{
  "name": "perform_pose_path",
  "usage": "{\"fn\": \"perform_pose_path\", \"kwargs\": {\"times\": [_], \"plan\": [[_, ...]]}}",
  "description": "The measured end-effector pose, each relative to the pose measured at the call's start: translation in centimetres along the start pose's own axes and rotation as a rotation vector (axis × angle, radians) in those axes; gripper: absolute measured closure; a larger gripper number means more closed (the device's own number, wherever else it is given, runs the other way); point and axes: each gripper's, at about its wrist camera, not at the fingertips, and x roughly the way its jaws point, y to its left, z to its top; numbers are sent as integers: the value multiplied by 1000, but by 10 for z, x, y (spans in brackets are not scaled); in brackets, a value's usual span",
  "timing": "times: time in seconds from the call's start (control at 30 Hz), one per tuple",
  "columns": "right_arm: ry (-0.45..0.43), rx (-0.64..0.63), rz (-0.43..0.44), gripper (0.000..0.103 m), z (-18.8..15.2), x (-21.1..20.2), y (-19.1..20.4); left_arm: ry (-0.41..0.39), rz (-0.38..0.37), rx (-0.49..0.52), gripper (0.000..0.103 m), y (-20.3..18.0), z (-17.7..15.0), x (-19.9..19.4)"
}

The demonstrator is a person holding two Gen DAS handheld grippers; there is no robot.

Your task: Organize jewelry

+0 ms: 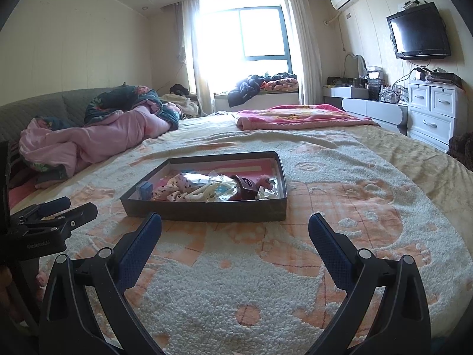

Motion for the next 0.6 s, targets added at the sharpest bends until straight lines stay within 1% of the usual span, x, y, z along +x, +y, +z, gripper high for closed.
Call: {"fn": "perform_pose_path", "kwargs": {"times": [0.6], "plan": [[7,-2,8,6,-2,1,0,-7,-2,3,11,-1,2,-1]]}}
